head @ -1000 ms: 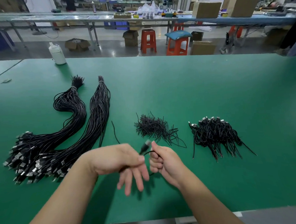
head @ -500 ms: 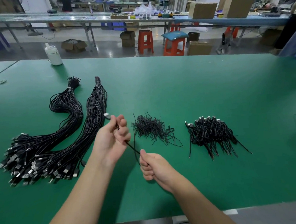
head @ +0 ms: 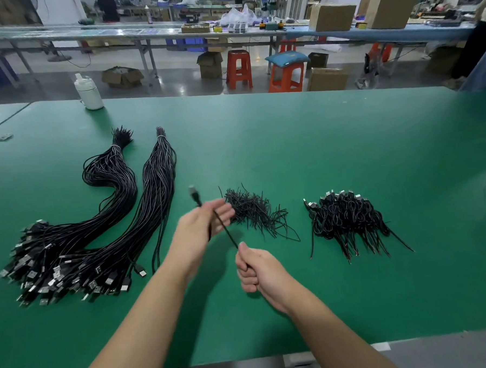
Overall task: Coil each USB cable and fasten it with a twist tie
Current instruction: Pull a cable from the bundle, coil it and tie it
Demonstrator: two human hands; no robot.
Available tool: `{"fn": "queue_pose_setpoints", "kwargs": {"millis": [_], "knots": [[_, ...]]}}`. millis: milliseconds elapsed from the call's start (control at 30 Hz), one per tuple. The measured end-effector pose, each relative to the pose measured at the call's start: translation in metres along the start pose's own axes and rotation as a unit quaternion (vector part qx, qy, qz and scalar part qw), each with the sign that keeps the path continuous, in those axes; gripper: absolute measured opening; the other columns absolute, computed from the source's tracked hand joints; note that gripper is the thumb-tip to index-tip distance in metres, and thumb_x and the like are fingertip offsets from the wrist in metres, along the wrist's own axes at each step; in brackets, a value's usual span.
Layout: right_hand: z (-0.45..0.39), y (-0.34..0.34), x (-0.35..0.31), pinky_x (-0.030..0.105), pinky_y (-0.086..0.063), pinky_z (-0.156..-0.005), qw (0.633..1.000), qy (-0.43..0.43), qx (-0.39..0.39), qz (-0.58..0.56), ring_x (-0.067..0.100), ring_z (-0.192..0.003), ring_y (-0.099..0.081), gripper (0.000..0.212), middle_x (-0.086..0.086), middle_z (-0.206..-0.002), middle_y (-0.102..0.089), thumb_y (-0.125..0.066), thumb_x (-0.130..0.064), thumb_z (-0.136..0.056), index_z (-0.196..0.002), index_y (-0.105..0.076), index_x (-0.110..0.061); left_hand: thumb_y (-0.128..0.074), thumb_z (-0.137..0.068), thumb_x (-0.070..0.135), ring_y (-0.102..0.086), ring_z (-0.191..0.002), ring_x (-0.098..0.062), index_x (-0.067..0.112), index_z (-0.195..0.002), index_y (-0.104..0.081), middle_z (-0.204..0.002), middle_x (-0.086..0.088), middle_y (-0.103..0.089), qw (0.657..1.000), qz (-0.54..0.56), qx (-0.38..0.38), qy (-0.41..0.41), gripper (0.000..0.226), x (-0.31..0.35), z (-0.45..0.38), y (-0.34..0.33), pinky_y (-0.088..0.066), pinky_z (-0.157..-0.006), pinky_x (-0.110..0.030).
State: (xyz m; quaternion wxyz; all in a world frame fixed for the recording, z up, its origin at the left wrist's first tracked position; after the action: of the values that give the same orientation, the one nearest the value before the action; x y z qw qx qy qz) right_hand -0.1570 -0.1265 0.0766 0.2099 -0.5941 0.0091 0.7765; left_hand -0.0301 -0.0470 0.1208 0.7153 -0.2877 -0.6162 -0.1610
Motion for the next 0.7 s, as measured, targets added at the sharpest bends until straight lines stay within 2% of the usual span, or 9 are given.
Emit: {"fn": "queue_pose_setpoints", "kwargs": {"millis": [67,100,167,267,367,467,567,633,700], "knots": [[0.002,-0.005,0.005,0.031,-0.013,-0.054,1.0,-0.012,-0.007,0.024,0.017,-0.055,-0.012,0.046,0.002,-0.061,-0.016,-0.037,-0.041,-0.107,-0.067,-0.038,-0.017,-0.03,-0.108,0.027,-0.073,-0.095,-0.024,-0.001,-0.113,-0.058,-0.104,-0.016,-0.073,0.97,0.241,0.008,0.031,0.04,0.005,-0.005,0.0,-0.059,-0.08,-0.031],[0.003,-0.007,0.007,0.032,-0.011,-0.055,1.0,-0.014,-0.008,0.022,0.018,-0.057,-0.01,0.046,0.002,-0.061,-0.015,-0.037,-0.041,-0.106,-0.067,-0.038,-0.017,-0.032,-0.107,0.028,-0.072,-0.077,-0.016,0.0,-0.109,-0.059,-0.092,-0.009,-0.072,0.953,0.297,-0.013,0.051,0.039,0.009,-0.004,-0.001,-0.057,-0.065,-0.024],[0.0,-0.006,0.005,0.03,-0.009,-0.053,1.0,-0.008,-0.003,-0.009,0.018,-0.056,-0.008,0.046,0.001,-0.06,-0.014,-0.04,-0.04,-0.105,-0.065,-0.037,-0.018,-0.04,-0.102,0.029,-0.044,-0.04,-0.005,0.005,-0.095,-0.063,-0.064,0.002,-0.054,0.944,0.302,-0.102,0.081,0.033,0.019,0.001,0.001,-0.035,-0.04,-0.016],[-0.004,0.006,-0.003,0.026,-0.009,-0.048,0.995,-0.004,0.011,-0.101,0.012,-0.048,-0.012,0.046,-0.002,-0.056,-0.015,-0.048,-0.038,-0.101,-0.061,-0.038,-0.018,-0.044,-0.1,0.024,-0.021,-0.033,-0.006,0.003,-0.087,-0.068,-0.049,0.002,-0.044,0.942,0.118,-0.301,0.095,0.035,0.026,0.013,0.009,-0.024,-0.037,-0.017],[-0.007,0.016,-0.012,0.026,-0.008,-0.046,0.995,-0.006,0.005,-0.1,0.009,-0.045,-0.014,0.041,-0.004,-0.054,-0.02,-0.051,-0.036,-0.098,-0.063,-0.048,-0.016,-0.044,-0.103,0.026,-0.033,-0.033,-0.008,-0.005,-0.095,-0.069,-0.056,-0.007,-0.06,0.875,-0.208,-0.421,0.117,0.04,0.021,0.02,0.016,-0.027,-0.041,-0.02],[-0.008,0.012,-0.017,0.024,-0.009,-0.044,0.997,-0.005,-0.004,-0.077,0.007,-0.044,-0.019,0.033,-0.003,-0.055,-0.029,-0.043,-0.025,-0.105,-0.076,-0.051,-0.012,-0.039,-0.107,0.023,-0.055,-0.042,-0.015,-0.001,-0.094,-0.065,-0.073,-0.012,-0.072,0.833,-0.39,-0.363,0.152,0.038,0.009,0.019,0.008,-0.041,-0.044,-0.024],[-0.005,0.009,-0.023,0.021,-0.017,-0.042,0.997,0.013,-0.008,-0.07,0.009,-0.046,-0.025,0.028,-0.003,-0.059,-0.036,-0.037,-0.022,-0.106,-0.081,-0.047,-0.015,-0.042,-0.106,0.024,-0.068,-0.071,-0.021,0.002,-0.09,-0.068,-0.078,-0.007,-0.075,0.887,-0.411,-0.202,0.059,0.038,-0.004,0.012,0.001,-0.057,-0.073,-0.034],[-0.001,0.007,-0.024,0.021,-0.023,-0.044,0.999,0.025,-0.019,-0.02,0.011,-0.048,-0.027,0.028,-0.002,-0.061,-0.038,-0.037,-0.023,-0.107,-0.082,-0.047,-0.016,-0.042,-0.106,0.02,-0.071,-0.088,-0.019,0.006,-0.102,-0.069,-0.087,-0.002,-0.076,0.955,-0.274,-0.113,0.023,0.031,-0.01,0.01,0.0,-0.057,-0.083,-0.027],[0.003,0.003,-0.022,0.022,-0.028,-0.044,0.998,0.034,-0.025,0.056,0.012,-0.048,-0.031,0.029,-0.002,-0.06,-0.041,-0.039,-0.022,-0.107,-0.081,-0.05,-0.016,-0.038,-0.107,0.02,-0.072,-0.097,-0.025,-0.002,-0.112,-0.064,-0.101,-0.014,-0.075,0.995,-0.054,-0.076,0.037,0.034,-0.014,0.008,-0.005,-0.058,-0.081,-0.027]]}}
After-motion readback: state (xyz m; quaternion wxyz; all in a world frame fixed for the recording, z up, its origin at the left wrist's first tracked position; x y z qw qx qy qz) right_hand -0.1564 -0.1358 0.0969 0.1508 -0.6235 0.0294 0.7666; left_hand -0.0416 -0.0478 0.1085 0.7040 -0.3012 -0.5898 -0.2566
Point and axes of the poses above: each hand's wrist, its own z-axis away from the middle knuckle, its own y-axis out of the back of the hand, x = y × z, the point moved 2 cm from there along -z, towards the middle knuckle
